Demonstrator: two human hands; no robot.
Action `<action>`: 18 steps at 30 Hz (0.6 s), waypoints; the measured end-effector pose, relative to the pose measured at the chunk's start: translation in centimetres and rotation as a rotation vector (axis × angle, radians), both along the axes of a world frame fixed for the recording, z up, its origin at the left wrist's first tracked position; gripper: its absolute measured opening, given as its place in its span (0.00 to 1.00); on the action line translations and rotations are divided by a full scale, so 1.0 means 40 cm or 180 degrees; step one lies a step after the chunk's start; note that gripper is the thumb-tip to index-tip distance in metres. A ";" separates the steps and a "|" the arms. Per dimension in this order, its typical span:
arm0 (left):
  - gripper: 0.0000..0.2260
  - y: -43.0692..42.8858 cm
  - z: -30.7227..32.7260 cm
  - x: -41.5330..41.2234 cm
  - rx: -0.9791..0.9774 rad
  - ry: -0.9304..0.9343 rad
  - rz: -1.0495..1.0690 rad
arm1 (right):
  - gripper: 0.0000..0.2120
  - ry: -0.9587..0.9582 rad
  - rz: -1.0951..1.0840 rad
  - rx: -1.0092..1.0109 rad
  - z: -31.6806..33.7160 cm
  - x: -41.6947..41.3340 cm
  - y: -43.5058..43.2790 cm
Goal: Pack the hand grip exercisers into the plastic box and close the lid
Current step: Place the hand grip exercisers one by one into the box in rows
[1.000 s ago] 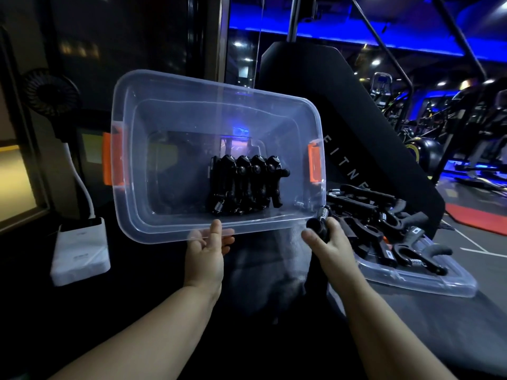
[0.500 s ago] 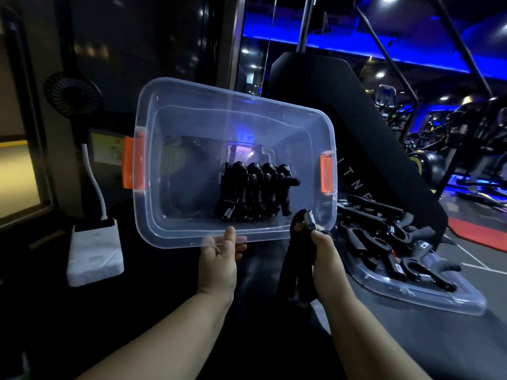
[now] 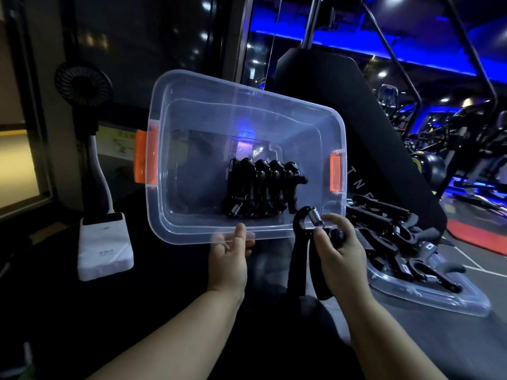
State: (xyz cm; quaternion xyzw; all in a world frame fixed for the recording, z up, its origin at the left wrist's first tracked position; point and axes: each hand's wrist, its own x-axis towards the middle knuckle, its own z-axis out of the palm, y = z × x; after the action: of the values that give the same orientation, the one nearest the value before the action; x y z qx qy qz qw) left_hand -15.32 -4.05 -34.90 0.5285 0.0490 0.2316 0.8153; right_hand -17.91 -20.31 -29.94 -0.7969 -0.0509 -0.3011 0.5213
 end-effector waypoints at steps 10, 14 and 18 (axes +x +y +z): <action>0.13 0.003 -0.005 -0.005 -0.0213 -0.0066 0.0159 | 0.14 -0.0080 0.0593 0.0018 0.059 -0.010 0.014; 0.15 0.002 0.001 -0.008 -0.0419 -0.0133 0.0161 | 0.13 -0.0454 0.1111 0.0522 0.133 -0.001 0.040; 0.17 -0.001 0.004 -0.013 -0.0590 -0.0264 0.0122 | 0.14 -0.0493 0.1250 0.0648 0.198 0.048 0.086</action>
State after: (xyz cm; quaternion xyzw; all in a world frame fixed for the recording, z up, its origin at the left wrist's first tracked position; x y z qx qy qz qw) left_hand -15.83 -4.11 -34.73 0.4398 0.0464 0.2633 0.8574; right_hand -15.99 -16.87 -22.04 -0.6895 -0.2143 -0.2577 0.6421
